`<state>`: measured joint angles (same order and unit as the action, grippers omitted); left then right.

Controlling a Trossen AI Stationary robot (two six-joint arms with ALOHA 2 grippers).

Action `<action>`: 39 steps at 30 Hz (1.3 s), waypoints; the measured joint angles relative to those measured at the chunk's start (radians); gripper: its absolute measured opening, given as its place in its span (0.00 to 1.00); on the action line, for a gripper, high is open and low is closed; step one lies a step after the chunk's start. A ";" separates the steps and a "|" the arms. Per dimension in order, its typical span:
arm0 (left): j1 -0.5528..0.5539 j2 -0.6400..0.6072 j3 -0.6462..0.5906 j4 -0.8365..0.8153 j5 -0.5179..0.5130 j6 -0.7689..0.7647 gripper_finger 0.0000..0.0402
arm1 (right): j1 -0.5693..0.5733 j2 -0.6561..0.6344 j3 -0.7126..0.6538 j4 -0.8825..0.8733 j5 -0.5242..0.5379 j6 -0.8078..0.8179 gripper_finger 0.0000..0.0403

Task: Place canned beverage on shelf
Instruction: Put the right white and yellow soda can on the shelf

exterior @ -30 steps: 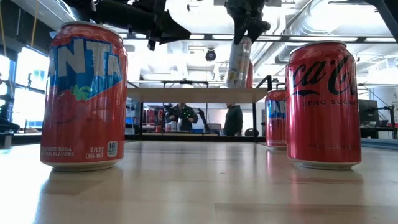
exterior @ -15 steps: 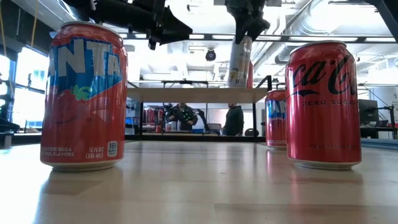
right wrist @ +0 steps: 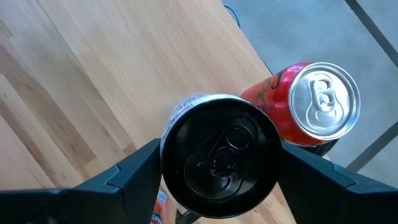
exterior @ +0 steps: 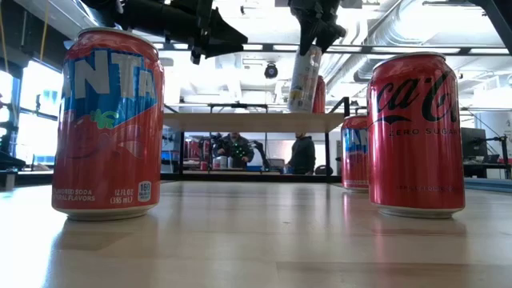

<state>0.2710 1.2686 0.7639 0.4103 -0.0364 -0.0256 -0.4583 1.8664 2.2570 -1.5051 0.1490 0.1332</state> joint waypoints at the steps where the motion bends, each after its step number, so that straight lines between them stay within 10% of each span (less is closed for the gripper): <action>1: 0.000 0.000 0.000 -0.003 0.000 -0.004 0.33 | 0.000 0.000 0.000 0.000 0.000 0.000 0.67; 25: 0.000 0.000 0.000 -0.006 0.000 -0.007 0.33 | -0.013 -0.002 0.000 -0.039 -0.001 -0.001 0.67; 39: -0.002 0.000 0.000 -0.006 0.000 -0.007 0.33 | -0.013 -0.004 0.002 -0.027 -0.001 -0.025 0.88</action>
<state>0.2686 1.2686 0.7639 0.4038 -0.0368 -0.0330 -0.4717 1.8626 2.2589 -1.5326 0.1480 0.1081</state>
